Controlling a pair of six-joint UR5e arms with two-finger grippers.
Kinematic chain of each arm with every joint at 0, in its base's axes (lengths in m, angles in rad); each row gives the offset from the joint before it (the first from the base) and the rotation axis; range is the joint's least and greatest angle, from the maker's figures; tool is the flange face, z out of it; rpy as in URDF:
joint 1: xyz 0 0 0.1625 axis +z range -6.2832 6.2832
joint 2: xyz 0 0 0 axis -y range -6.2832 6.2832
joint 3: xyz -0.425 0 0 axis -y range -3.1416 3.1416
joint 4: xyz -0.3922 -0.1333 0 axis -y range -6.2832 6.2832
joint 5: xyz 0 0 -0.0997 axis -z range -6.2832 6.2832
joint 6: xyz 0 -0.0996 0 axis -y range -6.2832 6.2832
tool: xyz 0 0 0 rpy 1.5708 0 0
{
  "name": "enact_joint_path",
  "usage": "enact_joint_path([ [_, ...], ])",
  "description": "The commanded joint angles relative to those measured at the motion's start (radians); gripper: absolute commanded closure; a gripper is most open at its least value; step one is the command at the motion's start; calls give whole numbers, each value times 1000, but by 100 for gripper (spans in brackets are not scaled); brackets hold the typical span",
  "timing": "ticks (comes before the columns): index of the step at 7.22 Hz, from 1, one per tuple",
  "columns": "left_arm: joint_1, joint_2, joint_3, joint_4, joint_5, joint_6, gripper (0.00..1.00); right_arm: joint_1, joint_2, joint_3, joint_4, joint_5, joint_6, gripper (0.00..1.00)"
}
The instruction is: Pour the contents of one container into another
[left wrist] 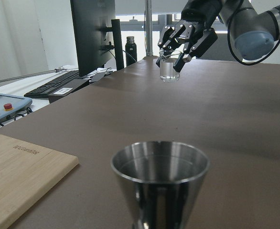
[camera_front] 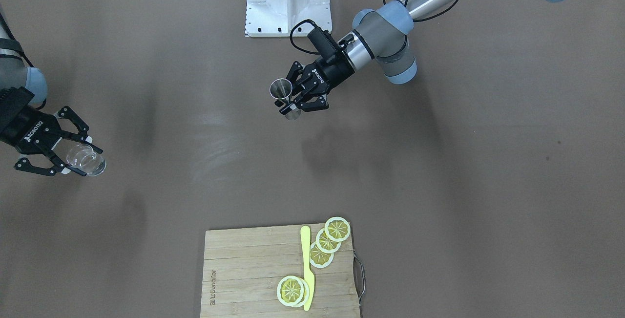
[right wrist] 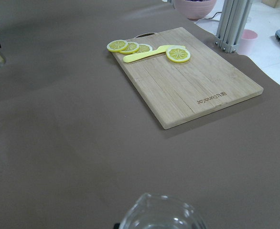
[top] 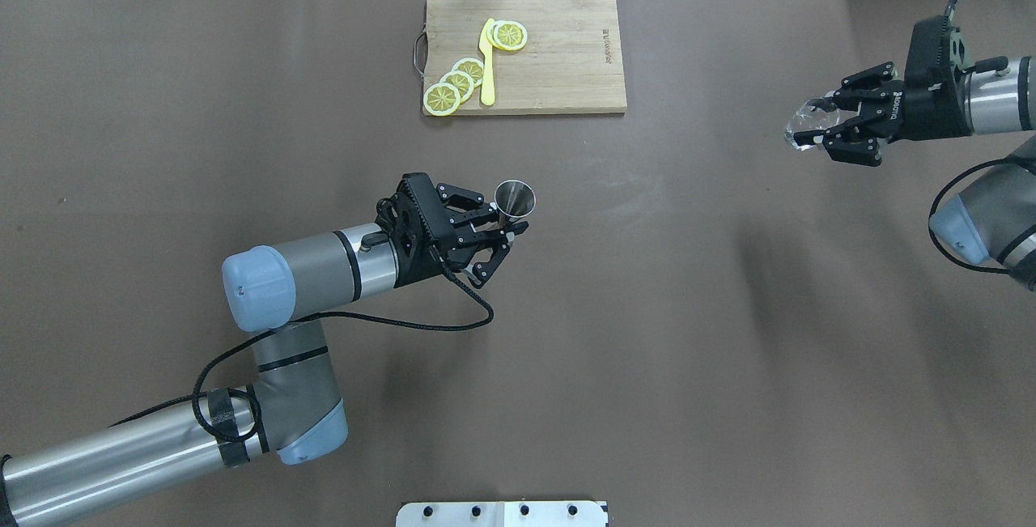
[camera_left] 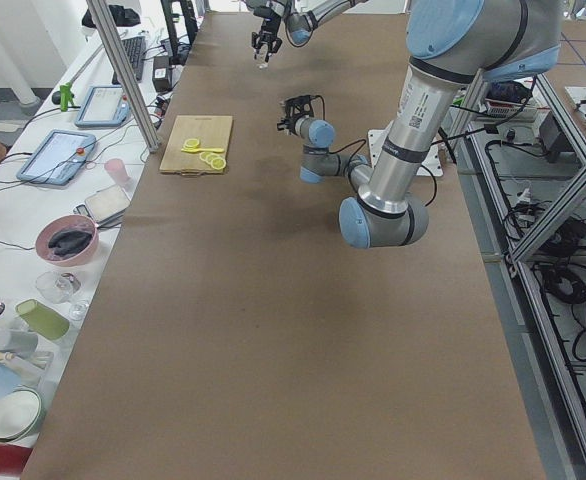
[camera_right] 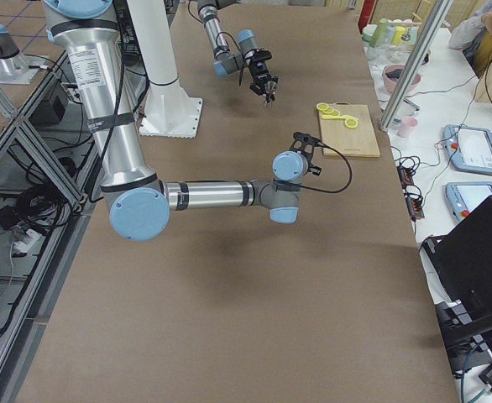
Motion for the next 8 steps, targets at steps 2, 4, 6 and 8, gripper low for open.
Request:
enact_joint_path([
  [2,4,4,3,-10,-8,4,100,21,11,-1,-15,64,10,100],
  [4,4,4,-13,-16,-6,12,100,21,17,-1,-9,81,7,100],
  [6,1,-5,-14,-5,0,58,100,21,32,34,-35,78,13,100],
  [8,-2,7,-23,-18,-8,56,100,24,31,65,-55,77,11,100],
])
